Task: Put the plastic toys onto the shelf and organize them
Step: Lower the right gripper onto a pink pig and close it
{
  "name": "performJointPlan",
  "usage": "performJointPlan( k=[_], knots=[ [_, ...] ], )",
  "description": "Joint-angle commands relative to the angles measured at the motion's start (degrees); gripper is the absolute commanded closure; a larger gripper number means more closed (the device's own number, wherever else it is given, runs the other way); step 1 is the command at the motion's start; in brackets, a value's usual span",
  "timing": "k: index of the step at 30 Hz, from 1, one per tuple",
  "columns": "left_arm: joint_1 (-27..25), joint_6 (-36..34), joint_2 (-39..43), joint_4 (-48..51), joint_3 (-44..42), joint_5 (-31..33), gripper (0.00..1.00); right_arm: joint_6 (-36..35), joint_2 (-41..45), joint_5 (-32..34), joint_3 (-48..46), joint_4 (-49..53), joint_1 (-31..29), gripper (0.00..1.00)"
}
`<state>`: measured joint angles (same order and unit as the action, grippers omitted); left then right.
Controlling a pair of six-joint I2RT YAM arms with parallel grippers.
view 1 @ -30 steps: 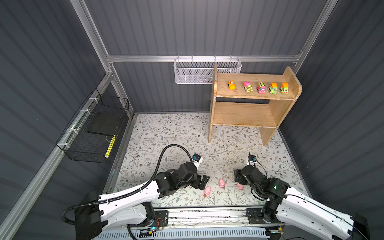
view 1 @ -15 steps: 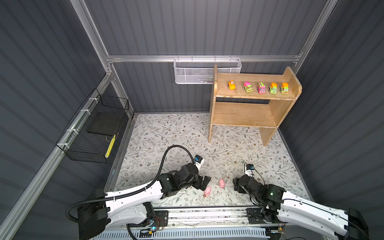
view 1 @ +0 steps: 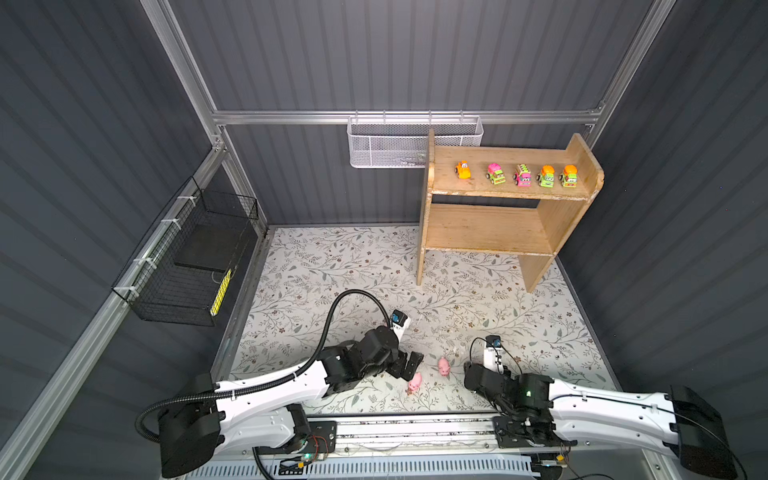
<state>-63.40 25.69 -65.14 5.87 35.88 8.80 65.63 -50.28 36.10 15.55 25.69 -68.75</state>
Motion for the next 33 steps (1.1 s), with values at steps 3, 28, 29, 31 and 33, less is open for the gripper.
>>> performJointPlan(
  k=[3,28,29,31,33],
  knots=[
    [-0.24,-1.22,0.41,-0.17,1.08,-0.99,0.0,5.48,-4.87,4.47,0.1,-1.02,-1.95,0.31],
    [-0.24,-1.78,-0.45,0.37,2.0,-1.24,0.0,7.59,-7.75,4.72,-3.37,-6.25,-2.47,0.58],
    [-0.24,-1.75,-0.44,0.39,2.09,-1.25,0.0,7.45,-8.02,4.61,-3.27,-6.46,-2.46,0.59],
    [-0.24,-1.74,-0.47,0.59,2.16,-1.27,0.0,7.28,-8.29,4.35,-3.18,-6.9,-2.51,0.6],
    [-0.24,-1.78,-0.36,0.79,2.26,-1.28,0.0,7.15,-8.12,4.28,-3.13,-6.83,-2.46,0.6]
  ],
)
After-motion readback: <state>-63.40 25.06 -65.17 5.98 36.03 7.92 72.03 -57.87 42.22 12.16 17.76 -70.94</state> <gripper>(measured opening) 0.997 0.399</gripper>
